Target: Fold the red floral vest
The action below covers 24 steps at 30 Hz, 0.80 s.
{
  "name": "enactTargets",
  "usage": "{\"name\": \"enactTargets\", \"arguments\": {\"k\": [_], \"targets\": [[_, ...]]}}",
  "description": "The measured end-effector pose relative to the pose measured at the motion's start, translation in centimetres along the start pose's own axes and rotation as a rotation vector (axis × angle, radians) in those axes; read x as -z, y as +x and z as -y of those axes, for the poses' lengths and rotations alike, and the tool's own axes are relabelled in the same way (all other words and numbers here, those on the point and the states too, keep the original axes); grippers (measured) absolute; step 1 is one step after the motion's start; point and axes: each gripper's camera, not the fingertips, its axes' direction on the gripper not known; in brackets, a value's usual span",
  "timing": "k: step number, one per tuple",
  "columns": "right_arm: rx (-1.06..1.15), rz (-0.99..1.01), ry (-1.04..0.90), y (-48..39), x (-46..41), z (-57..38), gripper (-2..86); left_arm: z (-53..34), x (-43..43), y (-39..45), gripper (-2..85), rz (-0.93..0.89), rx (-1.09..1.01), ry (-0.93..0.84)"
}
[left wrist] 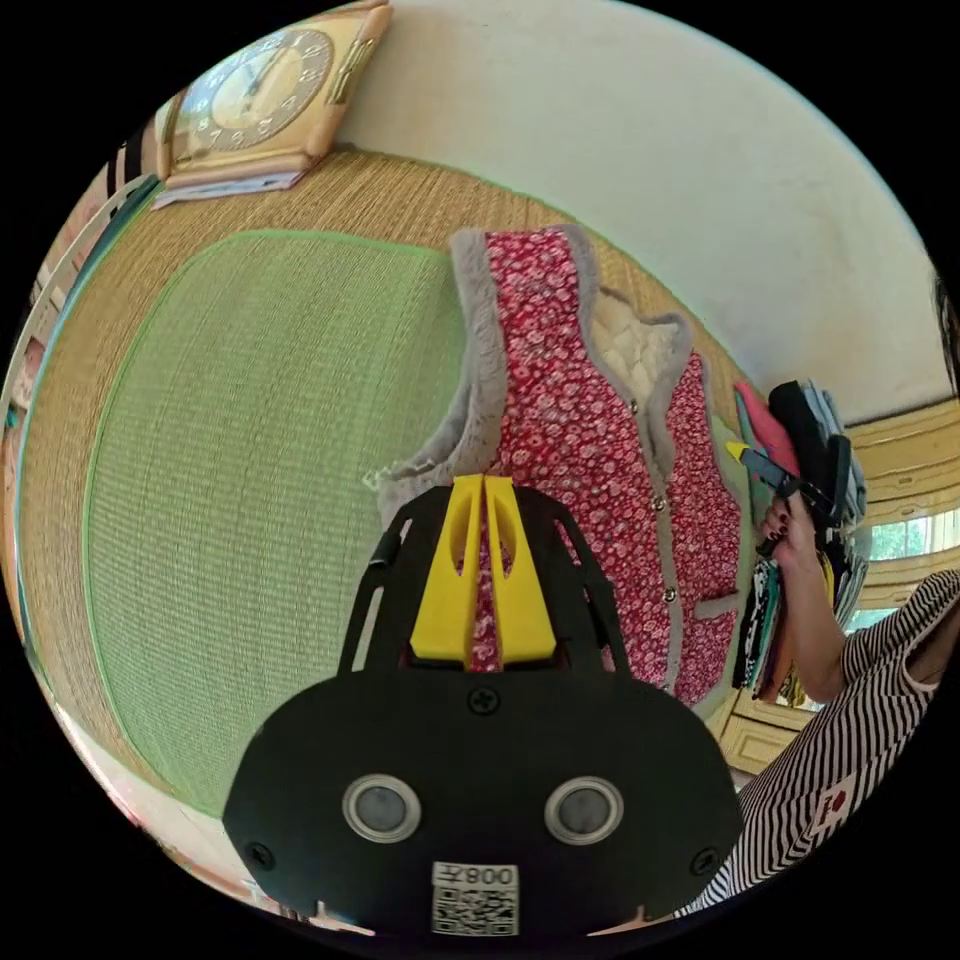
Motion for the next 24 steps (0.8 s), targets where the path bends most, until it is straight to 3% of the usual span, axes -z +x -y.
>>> {"name": "enactTargets", "arguments": {"k": [2,12,14,17,24], "targets": [[-0.027,-0.018,-0.093,0.2,-2.6,-1.0,0.0,0.0,-1.6,-1.7,0.1,-0.039,0.048,-0.025],[-0.079,0.008,0.051,-0.5,1.8,-4.3,0.0,-2.1,1.6,1.0,0.2,-0.054,-0.062,0.005],[-0.099,-0.068,0.012,-0.4,1.3,-5.6,0.0,-2.8,0.2,1.4,0.2,0.057,-0.064,-0.069],[-0.153,-0.124,-0.112,0.7,-1.9,-6.8,0.1,-2.9,-3.4,1.2,0.2,0.085,-0.09,-0.196],[-0.095,-0.219,-0.109,-0.7,-4.2,-6.7,0.0,-3.6,-3.3,0.1,0.1,0.037,-0.084,-0.092]]}}
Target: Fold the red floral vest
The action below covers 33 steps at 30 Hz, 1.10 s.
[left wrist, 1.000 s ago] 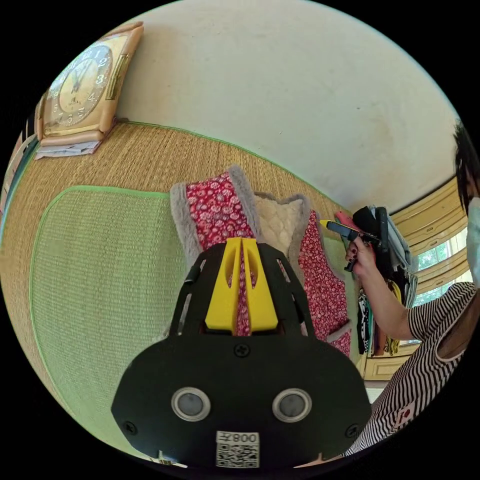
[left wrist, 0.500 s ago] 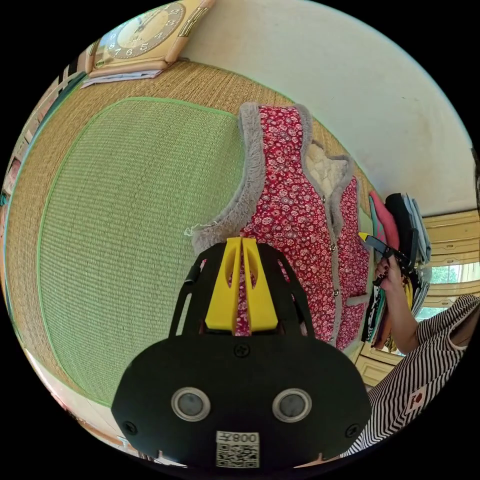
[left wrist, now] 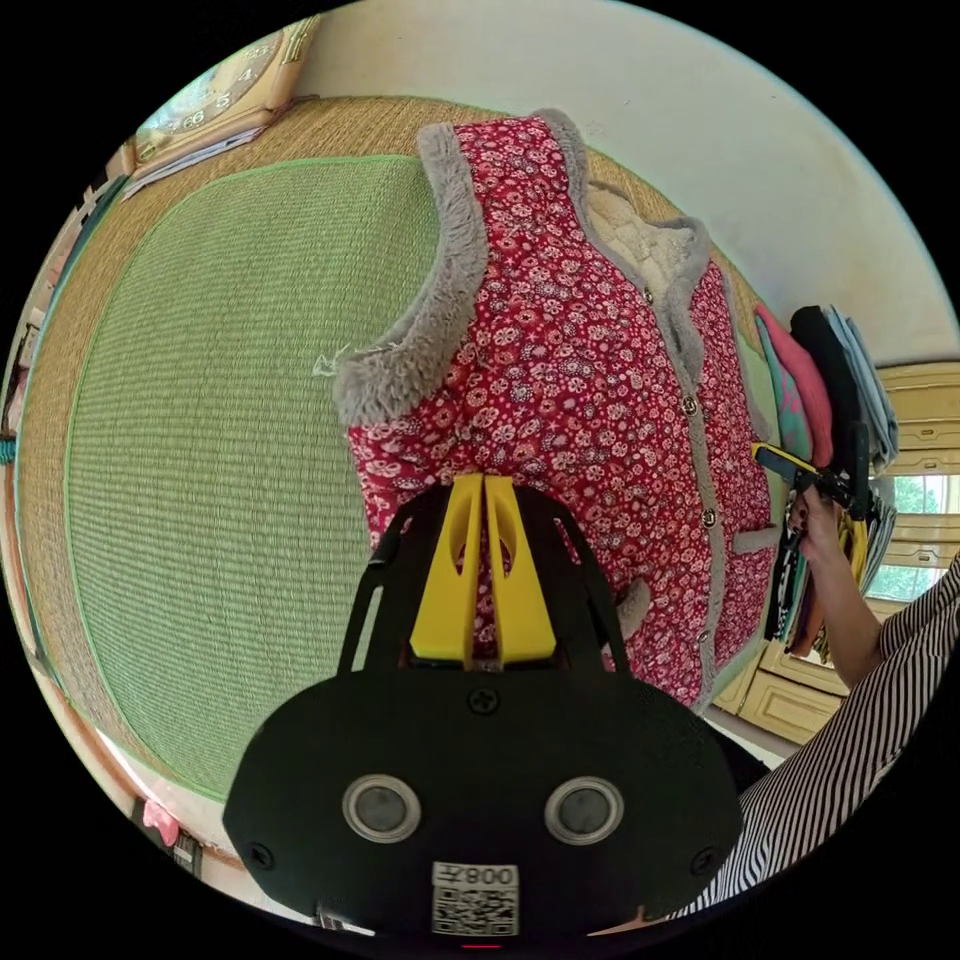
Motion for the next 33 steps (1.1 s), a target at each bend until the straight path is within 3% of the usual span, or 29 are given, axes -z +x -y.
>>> {"name": "enactTargets", "arguments": {"k": [4,11,17,23,28,33], "targets": [[-0.036,0.037,-0.006,0.4,-0.4,0.2,0.0,0.0,0.7,-1.0,0.1,-0.044,0.035,-0.008],[-0.044,0.066,0.063,0.6,1.7,0.9,0.0,2.0,5.2,0.9,0.2,-0.086,-0.099,0.19],[0.13,0.223,0.15,-3.9,1.9,4.6,0.1,7.0,1.4,6.1,0.9,-0.284,-0.327,0.052],[0.242,0.32,0.125,-7.3,-1.7,8.1,0.1,8.4,-2.2,9.4,4.0,-0.184,-0.351,-0.088],[0.215,0.326,0.062,-7.4,-4.8,9.8,0.0,8.5,-1.7,10.0,1.3,-0.128,-0.372,-0.076],[0.183,0.391,0.057,-6.6,-5.3,10.5,0.0,7.1,1.7,8.7,0.2,-0.246,-0.307,0.047]]}}
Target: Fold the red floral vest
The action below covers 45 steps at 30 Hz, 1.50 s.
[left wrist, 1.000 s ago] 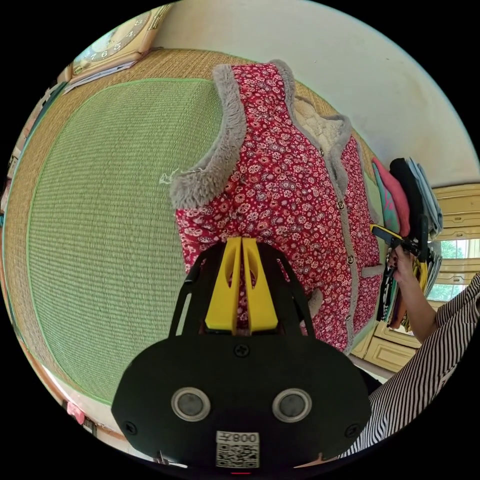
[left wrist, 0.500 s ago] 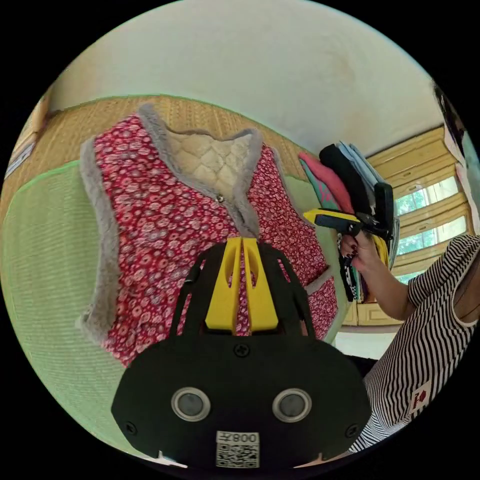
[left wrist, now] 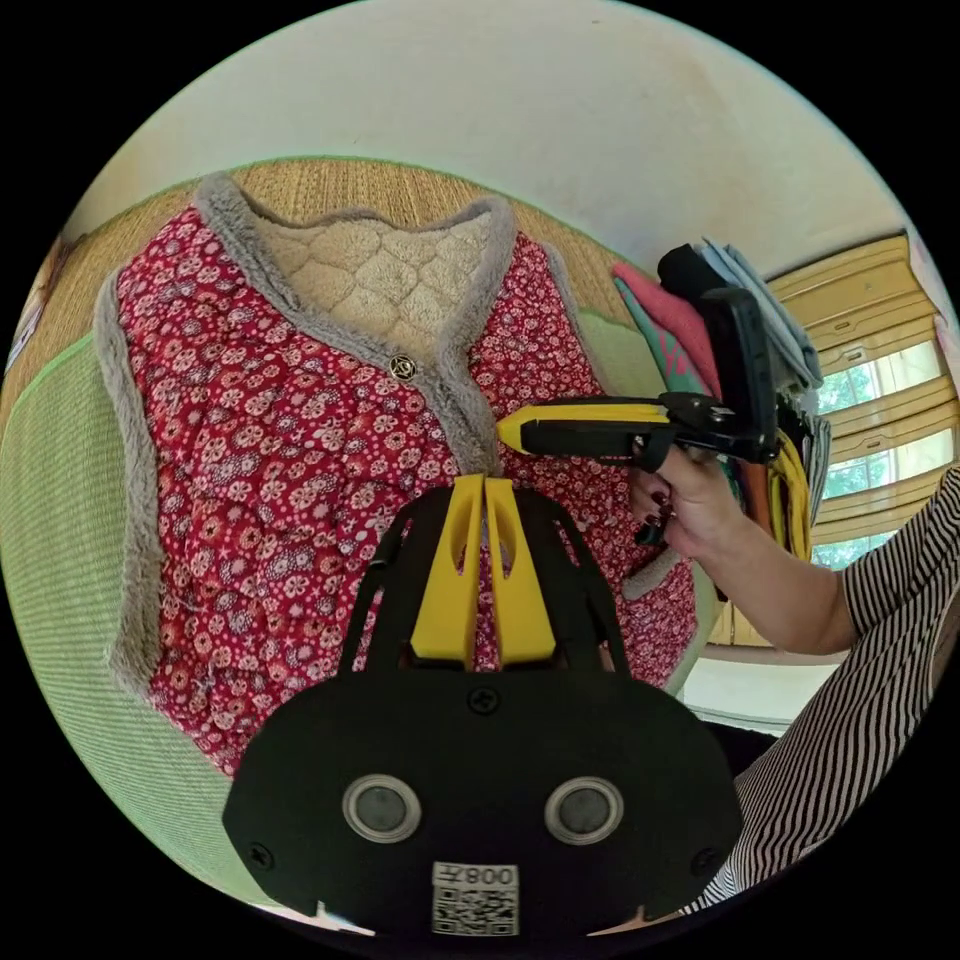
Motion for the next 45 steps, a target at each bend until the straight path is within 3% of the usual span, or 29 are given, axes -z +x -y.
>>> {"name": "enactTargets", "arguments": {"k": [4,11,18,22,25,33,45], "targets": [[0.012,-0.031,-0.032,-0.1,-0.8,1.0,0.0,-0.9,3.6,1.5,0.0,-0.038,-0.025,0.132],[-0.006,0.025,-0.06,0.8,-1.4,2.4,0.0,1.3,-1.1,1.4,0.1,0.021,-0.01,-0.043],[-0.024,0.145,0.099,0.6,2.6,2.5,0.0,2.0,0.5,3.2,0.3,0.049,-0.039,-0.018],[0.06,-0.012,-0.057,-0.5,-1.0,4.3,0.0,2.3,1.9,4.4,0.4,0.043,-0.05,0.003],[0.004,0.081,-0.049,0.4,-1.4,4.7,0.0,2.6,4.0,5.0,0.6,0.055,-0.069,0.022],[-0.002,0.055,-0.062,-0.7,-0.9,5.0,0.1,8.3,13.5,1.9,4.2,0.298,-0.134,0.158],[-0.005,0.044,-0.043,-3.0,0.1,4.2,0.1,20.5,12.4,-0.9,9.6,0.243,-0.173,-0.221]]}}
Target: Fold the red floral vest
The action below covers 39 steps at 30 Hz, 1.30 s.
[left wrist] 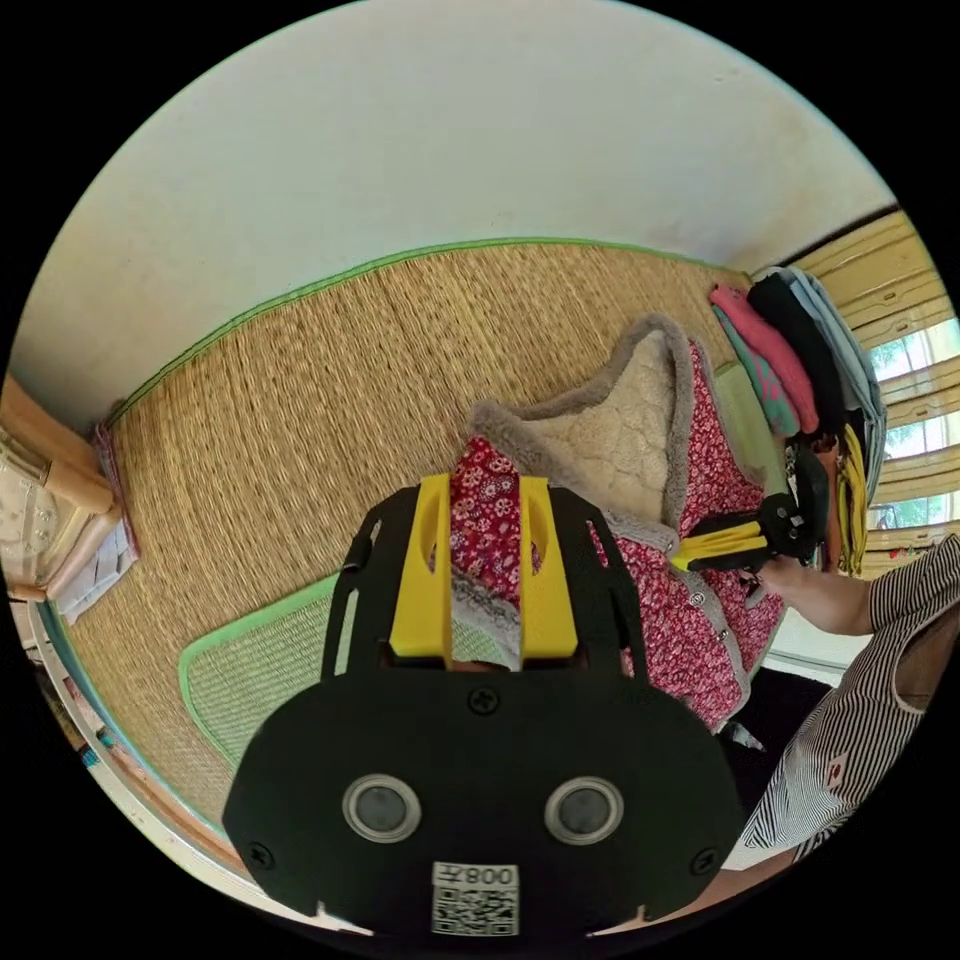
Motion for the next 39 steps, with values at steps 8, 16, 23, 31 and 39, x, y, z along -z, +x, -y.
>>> {"name": "enactTargets", "arguments": {"k": [8,16,23,31,39], "targets": [[0.037,0.056,0.027,-1.8,2.6,-1.0,0.2,2.3,-1.1,3.0,8.4,0.159,-0.074,-0.135],[0.059,-0.314,0.238,-0.4,12.3,-0.2,3.6,1.6,-0.6,4.9,8.3,0.172,-0.087,-0.108],[0.169,-0.423,0.019,0.8,12.3,5.0,10.6,0.5,-1.0,7.4,10.0,0.251,-0.115,-0.111],[0.236,-0.52,-0.144,-1.8,8.9,4.6,9.5,-1.7,-2.1,8.1,9.3,0.208,-0.094,-0.101],[0.166,-0.52,-0.184,-4.0,8.8,2.3,5.9,-4.5,-3.8,9.7,4.7,0.193,-0.005,-0.109]]}}
